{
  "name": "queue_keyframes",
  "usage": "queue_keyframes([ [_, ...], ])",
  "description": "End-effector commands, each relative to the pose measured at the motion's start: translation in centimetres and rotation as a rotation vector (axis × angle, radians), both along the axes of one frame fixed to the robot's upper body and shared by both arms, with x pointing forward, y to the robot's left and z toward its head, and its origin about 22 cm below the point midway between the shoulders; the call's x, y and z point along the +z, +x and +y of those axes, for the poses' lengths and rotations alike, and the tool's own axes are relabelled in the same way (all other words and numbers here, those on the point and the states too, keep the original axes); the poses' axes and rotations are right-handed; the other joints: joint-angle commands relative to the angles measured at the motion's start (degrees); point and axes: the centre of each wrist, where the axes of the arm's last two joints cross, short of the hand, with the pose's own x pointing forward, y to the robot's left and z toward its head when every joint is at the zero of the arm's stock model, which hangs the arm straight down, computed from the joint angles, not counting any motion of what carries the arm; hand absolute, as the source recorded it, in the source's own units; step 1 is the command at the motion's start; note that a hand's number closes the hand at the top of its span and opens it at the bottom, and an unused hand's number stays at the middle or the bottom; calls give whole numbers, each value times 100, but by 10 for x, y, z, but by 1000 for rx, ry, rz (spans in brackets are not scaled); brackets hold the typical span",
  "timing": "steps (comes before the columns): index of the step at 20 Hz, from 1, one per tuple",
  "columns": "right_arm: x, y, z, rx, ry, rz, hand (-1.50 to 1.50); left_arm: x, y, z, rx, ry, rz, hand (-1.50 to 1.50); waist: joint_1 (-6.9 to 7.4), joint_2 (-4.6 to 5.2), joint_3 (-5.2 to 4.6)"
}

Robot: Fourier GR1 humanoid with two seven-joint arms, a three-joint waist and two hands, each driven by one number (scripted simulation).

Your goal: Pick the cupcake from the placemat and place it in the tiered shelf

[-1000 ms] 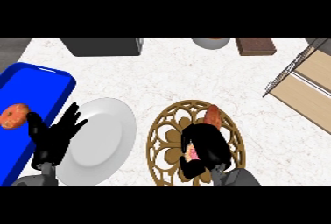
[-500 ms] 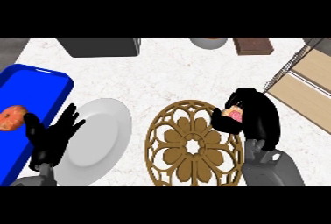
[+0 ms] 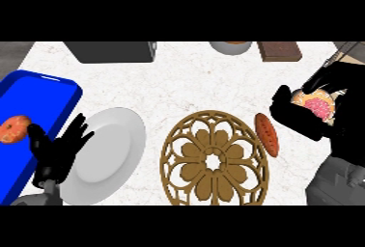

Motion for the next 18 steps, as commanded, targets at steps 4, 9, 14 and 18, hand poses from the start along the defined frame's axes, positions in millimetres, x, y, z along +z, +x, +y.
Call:
queue_keyframes([
  [4,69,-10,-28,-210,6,11,150,-10,-4,-2,9,0,40,0,7,27,-25],
  [9,97,0,-65,-253,31,-14,150,-15,-4,7,11,2,50,0,-5,46,-23],
  [14,134,5,-108,-275,55,-67,150,-11,5,-5,0,-9,54,0,18,53,-16],
  [18,161,13,-118,-298,10,-31,150,-6,6,-15,-26,-15,38,0,70,55,-18],
])
